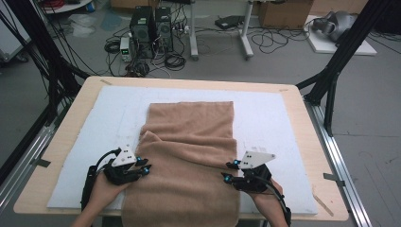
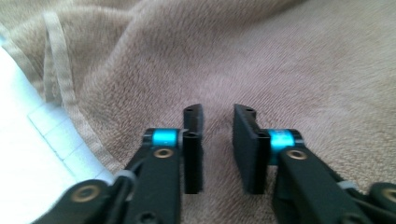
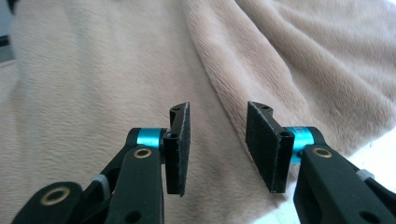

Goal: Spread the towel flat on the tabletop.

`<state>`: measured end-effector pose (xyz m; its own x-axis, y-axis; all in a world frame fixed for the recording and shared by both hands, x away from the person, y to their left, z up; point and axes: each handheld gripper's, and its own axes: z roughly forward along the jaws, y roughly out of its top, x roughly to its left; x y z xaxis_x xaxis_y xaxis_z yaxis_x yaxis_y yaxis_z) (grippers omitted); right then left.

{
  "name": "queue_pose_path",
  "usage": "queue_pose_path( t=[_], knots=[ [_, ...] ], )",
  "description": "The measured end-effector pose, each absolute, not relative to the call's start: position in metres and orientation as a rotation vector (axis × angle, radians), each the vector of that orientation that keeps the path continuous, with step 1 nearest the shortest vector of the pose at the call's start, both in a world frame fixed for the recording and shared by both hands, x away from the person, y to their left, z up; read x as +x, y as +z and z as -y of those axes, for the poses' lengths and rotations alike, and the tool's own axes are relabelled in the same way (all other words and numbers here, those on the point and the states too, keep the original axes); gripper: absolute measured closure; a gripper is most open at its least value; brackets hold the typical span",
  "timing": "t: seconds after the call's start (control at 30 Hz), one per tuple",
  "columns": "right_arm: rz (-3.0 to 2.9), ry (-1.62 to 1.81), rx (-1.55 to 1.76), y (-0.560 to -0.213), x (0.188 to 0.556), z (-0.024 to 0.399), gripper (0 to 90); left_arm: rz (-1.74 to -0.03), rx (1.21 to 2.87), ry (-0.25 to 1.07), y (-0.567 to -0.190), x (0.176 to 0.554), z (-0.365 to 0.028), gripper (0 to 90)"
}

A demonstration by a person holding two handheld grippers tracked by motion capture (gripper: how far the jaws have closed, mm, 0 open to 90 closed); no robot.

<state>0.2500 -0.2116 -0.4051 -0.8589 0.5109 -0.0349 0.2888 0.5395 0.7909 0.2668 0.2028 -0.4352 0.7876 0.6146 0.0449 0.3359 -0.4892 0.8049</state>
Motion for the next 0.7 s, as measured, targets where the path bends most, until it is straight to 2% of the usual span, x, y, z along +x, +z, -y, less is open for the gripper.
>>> queue_pose_path(
  t=[0.13, 0.37, 0.6, 0.7],
  knots=[
    [-2.565, 1.211, 0.626, -0.406, 0.25, 0.205, 61.2, -0.689, 2.133, 0.41, -0.434, 0.262, -0.204, 64.0],
    [-2.654, 1.12, 0.676, -0.432, 0.27, 0.192, 62.8, -0.766, 2.147, 0.361, -0.447, 0.269, -0.205, 57.6],
    [-2.672, 1.097, 0.694, -0.441, 0.272, 0.187, 70.7, -0.758, 2.163, 0.353, -0.446, 0.268, -0.203, 64.3],
    [-2.669, 1.092, 0.686, -0.44, 0.27, 0.186, 70.7, -0.748, 2.166, 0.348, -0.446, 0.268, -0.203, 68.3]
  ],
)
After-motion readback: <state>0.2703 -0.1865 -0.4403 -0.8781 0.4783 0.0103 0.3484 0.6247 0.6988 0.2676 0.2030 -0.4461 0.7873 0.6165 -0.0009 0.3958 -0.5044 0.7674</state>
